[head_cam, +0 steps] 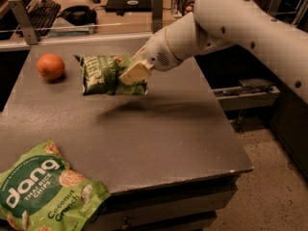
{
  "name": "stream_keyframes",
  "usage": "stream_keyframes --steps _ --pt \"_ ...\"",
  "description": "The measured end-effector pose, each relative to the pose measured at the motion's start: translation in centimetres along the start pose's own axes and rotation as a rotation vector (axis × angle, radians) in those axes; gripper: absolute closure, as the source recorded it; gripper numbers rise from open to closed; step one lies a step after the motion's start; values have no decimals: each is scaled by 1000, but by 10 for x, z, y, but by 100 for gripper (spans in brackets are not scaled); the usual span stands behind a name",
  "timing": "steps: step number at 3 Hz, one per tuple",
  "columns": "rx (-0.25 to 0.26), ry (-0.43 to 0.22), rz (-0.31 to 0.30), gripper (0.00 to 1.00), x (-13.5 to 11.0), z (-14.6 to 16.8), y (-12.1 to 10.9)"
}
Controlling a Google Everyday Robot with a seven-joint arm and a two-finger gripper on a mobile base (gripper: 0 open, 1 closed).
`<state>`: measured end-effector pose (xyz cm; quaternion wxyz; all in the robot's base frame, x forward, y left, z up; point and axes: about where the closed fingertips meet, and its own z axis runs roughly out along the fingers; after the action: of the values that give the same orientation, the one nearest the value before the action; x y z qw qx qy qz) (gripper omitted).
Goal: Move green jalapeno chip bag near green rice chip bag
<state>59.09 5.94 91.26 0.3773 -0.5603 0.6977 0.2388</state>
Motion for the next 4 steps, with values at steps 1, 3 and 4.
stream_keyframes --steps 1,3,4 --pt "-55 -13 24 100 9 31 39" --pt "-164 -31 9 62 2 59 94" --pt "-195 -25 10 39 4 63 108"
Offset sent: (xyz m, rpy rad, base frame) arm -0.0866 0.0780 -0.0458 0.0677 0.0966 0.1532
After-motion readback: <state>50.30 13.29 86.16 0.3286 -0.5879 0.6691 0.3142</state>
